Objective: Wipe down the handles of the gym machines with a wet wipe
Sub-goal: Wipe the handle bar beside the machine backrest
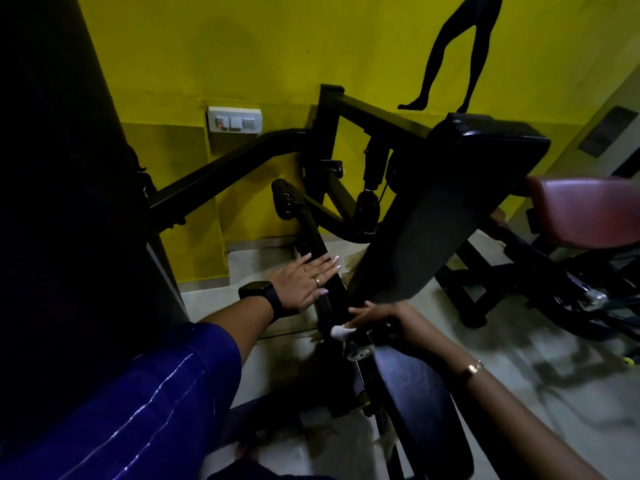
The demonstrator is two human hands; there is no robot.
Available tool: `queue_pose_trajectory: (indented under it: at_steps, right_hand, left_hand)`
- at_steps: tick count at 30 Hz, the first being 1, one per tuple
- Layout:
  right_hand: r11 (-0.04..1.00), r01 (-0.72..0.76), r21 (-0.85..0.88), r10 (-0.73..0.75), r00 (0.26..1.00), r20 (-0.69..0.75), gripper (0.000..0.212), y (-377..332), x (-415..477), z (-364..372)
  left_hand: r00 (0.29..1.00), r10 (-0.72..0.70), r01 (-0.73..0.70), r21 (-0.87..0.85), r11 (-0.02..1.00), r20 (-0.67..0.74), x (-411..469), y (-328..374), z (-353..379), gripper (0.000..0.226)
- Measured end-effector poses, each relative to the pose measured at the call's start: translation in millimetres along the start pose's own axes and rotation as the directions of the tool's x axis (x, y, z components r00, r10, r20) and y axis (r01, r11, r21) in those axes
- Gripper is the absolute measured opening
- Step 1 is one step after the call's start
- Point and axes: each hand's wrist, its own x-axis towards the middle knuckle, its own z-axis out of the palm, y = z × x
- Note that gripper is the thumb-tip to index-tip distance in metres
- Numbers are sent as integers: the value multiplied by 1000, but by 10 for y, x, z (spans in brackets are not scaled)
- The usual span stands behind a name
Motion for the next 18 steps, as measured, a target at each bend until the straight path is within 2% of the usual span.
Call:
queue_pose_trajectory:
  at_steps: [4, 7, 8, 10, 11, 13, 15, 18]
  right_hand:
    - [998, -45, 31, 49, 986, -162, 26, -88, 35, -63]
    - [998, -69, -13, 67, 990, -123, 33, -173, 26, 59]
    - [997, -74, 24, 77, 990, -116, 36, -185, -6, 60]
    - [959, -124, 256, 172, 970, -172, 39, -247, -150, 90]
    - [919, -127, 373, 228, 944, -240, 39, -264, -229, 116]
    - [852, -86, 516, 345, 834, -430, 36, -276, -377, 225]
    - [860, -77, 504, 401, 714, -574, 35, -283, -496, 414]
    - [906, -147, 397, 397, 617, -679, 30, -276, -617, 728]
  left_hand:
    - [987, 115, -110, 47, 993, -110, 29, 87, -22, 73]
    - [961, 230, -218, 89, 972, -152, 105, 155, -65, 67]
    - [955, 250, -238, 92, 967, -161, 125, 174, -92, 67]
    - [949, 271, -263, 70, 962, -161, 120, 214, -82, 67]
    - [946, 276, -270, 55, 961, -171, 109, 236, -60, 67]
    - [934, 296, -297, 26, 955, -199, 98, 303, -6, 65]
    - [924, 309, -322, -24, 946, -227, 93, 402, 18, 63]
    - [908, 318, -355, -98, 930, -273, 107, 542, -38, 67]
